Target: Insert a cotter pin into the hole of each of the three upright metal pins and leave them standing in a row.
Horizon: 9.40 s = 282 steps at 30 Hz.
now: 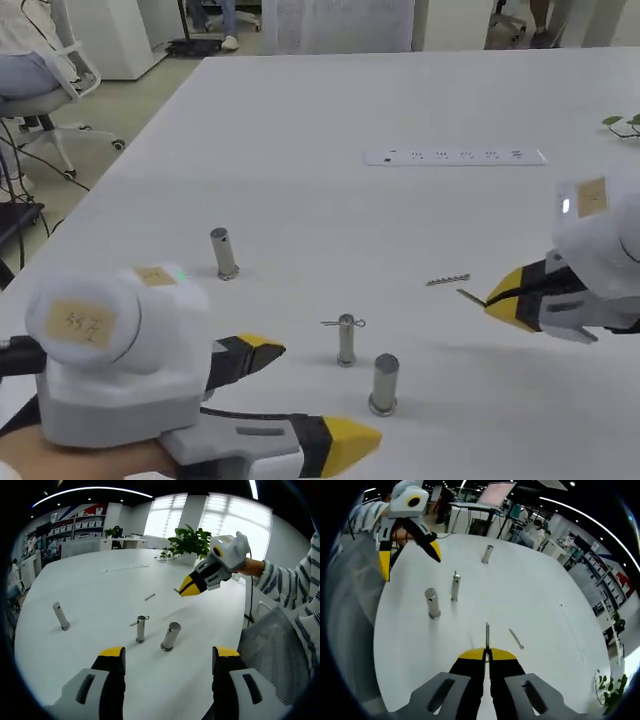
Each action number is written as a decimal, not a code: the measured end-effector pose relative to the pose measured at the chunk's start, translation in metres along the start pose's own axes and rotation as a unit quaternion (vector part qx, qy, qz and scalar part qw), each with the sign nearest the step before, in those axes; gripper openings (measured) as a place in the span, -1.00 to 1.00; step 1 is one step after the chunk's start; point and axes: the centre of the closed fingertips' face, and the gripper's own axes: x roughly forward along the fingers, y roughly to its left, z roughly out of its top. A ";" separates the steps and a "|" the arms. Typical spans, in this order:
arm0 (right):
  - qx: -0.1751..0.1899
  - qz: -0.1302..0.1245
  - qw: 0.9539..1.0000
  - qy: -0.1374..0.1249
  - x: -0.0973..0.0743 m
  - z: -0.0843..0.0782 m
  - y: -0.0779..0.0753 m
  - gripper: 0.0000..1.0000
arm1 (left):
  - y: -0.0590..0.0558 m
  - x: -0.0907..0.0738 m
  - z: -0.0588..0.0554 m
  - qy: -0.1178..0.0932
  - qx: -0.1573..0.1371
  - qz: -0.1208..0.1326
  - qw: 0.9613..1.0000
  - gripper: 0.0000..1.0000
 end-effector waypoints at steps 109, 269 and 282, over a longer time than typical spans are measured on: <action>-0.124 -0.053 0.990 -0.037 -0.036 0.029 0.060 -0.95 | -0.067 0.065 0.055 -0.041 -0.045 -0.117 0.991 -0.97; 0.079 0.155 0.983 -0.063 0.007 0.019 0.078 -0.94 | -0.007 0.071 -0.006 -0.008 0.129 -0.065 0.989 -0.76; 0.070 0.159 0.983 -0.057 0.009 0.018 0.079 -0.94 | -0.007 0.070 -0.007 -0.011 0.126 -0.065 0.990 -0.76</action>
